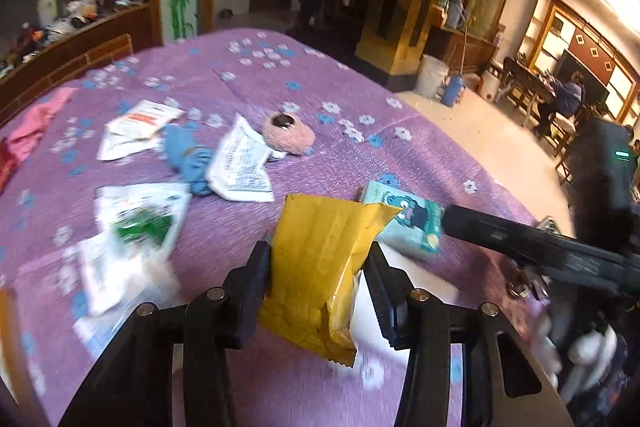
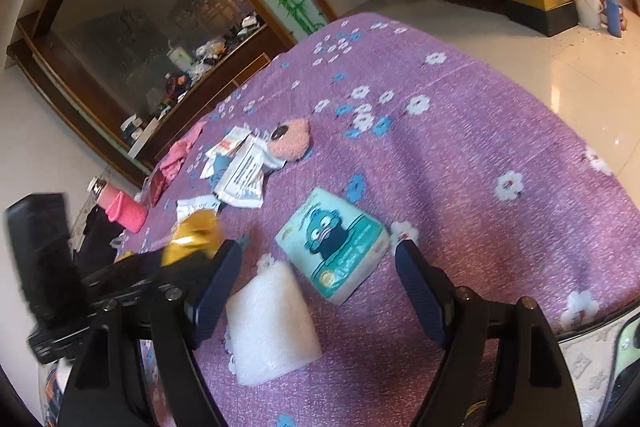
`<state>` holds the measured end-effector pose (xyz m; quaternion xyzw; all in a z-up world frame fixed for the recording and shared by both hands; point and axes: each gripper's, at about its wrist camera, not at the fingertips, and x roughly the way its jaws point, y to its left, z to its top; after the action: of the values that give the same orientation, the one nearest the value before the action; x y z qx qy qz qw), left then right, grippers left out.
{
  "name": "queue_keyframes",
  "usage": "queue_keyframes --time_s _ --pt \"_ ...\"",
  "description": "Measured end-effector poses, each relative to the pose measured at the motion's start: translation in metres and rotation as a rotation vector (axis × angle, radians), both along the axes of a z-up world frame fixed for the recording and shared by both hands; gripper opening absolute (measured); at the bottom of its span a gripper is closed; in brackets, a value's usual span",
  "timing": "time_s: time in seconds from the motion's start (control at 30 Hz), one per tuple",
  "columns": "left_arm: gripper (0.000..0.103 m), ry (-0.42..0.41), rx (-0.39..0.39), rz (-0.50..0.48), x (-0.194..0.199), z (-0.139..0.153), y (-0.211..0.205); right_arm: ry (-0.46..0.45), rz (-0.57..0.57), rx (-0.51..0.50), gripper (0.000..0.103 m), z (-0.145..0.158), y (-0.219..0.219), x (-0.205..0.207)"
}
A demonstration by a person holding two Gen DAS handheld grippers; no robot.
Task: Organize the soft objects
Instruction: 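Close the left tool on the yellow foil packet while the right tool grasps the white foam block, then carry the yellow foil packet and the foam block over the tray with both tools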
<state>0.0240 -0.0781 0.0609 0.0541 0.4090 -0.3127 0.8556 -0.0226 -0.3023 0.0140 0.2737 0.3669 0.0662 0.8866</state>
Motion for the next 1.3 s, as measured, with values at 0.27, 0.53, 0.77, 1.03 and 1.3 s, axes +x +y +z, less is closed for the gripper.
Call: queue_keyframes --time_s 0.27,0.53,0.77,1.03,1.3 --pt "0.050 -0.066 -0.101 0.110 -0.071 0.039 0.096 0.072 0.156 -0.060 0.078 -0.003 0.042 0.003" --pt "0.050 -0.110 -0.098 0.287 -0.117 0.041 0.187 0.162 0.253 -0.435 0.078 -0.009 0.114 0.008" --pt "0.050 -0.123 -0.114 0.480 -0.140 0.033 0.270 0.159 0.256 -0.502 0.068 -0.003 0.128 0.001" --pt "0.050 -0.082 -0.096 0.663 -0.146 0.015 0.344 0.072 0.296 -0.428 0.069 0.045 0.152 -0.016" --pt "0.050 -0.034 -0.034 0.697 -0.124 0.008 0.367 0.040 0.499 -0.307 0.069 0.066 0.239 -0.009"
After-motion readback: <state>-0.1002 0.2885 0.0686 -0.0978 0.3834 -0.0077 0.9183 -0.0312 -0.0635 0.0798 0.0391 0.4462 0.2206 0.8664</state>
